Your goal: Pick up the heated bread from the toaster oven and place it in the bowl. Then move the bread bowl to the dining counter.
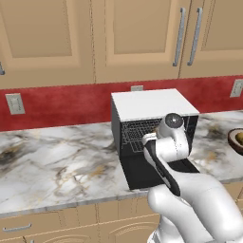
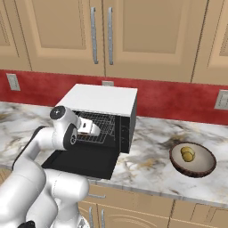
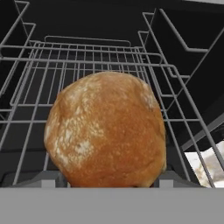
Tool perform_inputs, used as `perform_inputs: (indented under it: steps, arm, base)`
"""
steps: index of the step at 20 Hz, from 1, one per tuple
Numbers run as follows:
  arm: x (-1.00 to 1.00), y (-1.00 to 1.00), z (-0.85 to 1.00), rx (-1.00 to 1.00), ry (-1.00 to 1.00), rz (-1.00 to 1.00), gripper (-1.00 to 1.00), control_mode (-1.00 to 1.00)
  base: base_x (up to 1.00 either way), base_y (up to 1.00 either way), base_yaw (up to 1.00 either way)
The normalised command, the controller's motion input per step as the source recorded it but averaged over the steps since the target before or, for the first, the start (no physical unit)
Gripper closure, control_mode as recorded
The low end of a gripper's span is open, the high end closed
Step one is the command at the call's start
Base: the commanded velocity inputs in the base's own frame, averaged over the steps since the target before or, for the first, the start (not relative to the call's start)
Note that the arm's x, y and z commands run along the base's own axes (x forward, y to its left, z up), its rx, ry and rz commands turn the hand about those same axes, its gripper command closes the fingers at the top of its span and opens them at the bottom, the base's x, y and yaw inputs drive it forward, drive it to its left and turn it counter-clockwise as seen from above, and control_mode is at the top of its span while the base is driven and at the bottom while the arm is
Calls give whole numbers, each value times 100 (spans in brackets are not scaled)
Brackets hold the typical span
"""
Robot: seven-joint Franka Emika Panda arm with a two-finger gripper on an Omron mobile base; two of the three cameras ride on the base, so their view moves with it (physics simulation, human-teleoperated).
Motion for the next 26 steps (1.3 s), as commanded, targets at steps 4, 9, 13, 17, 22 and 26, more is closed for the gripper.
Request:
perform_inputs:
  steps: [4,9,13,17,22,26]
  arm:
    - [-6,0,2,0,0,0,100,-100]
    - [-32,0,13,0,0,0,100,-100]
    - [-70,0,32,0,0,0,100,-100]
    - [-98,-6,39,2,0,0,100,-100]
    - [-96,-3,58,3,-1,0,100,-100]
    - [-70,0,77,2,-1,0,100,-100]
  base:
    - [0,0,0]
    - [0,0,0]
    - [0,0,0]
    - [0,0,0]
    - [0,0,0]
    - [0,0,0]
